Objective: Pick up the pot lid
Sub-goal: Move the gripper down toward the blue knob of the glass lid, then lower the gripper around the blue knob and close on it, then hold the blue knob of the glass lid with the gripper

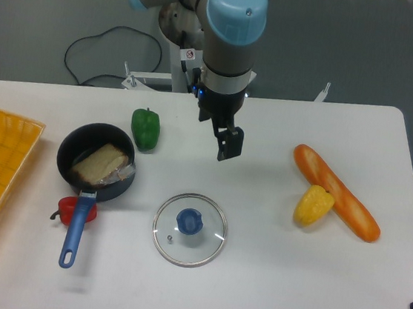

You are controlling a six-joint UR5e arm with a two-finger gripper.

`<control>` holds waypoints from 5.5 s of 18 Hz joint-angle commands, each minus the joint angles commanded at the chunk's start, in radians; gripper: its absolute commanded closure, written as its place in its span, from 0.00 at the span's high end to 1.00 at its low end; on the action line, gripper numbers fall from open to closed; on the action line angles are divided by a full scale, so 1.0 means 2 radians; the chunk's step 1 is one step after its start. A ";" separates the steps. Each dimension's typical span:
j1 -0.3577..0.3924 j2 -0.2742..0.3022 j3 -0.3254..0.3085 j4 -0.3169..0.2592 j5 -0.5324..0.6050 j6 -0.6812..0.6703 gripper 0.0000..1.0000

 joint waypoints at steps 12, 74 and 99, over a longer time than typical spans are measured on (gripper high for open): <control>-0.038 -0.008 -0.047 0.060 -0.003 -0.023 1.00; -0.064 -0.222 0.011 0.172 0.052 0.015 1.00; -0.071 -0.212 0.003 0.166 0.051 0.000 1.00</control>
